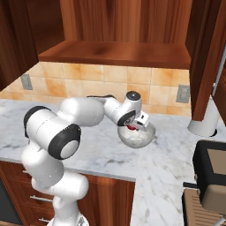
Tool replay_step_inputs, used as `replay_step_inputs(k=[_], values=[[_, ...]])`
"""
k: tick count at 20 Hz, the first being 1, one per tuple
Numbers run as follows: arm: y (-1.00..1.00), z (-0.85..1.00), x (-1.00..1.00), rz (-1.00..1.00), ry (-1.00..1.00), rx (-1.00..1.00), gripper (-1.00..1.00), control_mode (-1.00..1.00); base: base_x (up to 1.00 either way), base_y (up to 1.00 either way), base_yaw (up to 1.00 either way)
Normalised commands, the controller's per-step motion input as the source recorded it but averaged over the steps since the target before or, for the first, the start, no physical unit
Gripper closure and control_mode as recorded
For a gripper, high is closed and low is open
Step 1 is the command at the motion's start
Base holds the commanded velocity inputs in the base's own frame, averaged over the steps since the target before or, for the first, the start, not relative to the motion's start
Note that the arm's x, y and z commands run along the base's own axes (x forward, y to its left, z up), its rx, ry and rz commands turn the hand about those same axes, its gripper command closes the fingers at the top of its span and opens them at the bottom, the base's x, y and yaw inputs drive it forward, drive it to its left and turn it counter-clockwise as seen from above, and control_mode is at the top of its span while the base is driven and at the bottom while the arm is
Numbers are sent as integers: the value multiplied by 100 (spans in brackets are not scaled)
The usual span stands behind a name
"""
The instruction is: Pick both bowls and place them on the counter. Then place the tomato in one bowl and place the orange in the other bowl.
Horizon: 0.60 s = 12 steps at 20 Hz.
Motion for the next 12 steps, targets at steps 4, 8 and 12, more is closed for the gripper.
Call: replay_step_inputs(k=[4, 8, 12], values=[[-18, -37, 9, 0, 4, 1, 100, -100, 0, 0, 0], [-3, -33, 5, 0, 5, 0, 100, -100, 0, 0, 0], [0, -28, 0, 0, 7, 0, 100, -100, 0, 0, 0]])
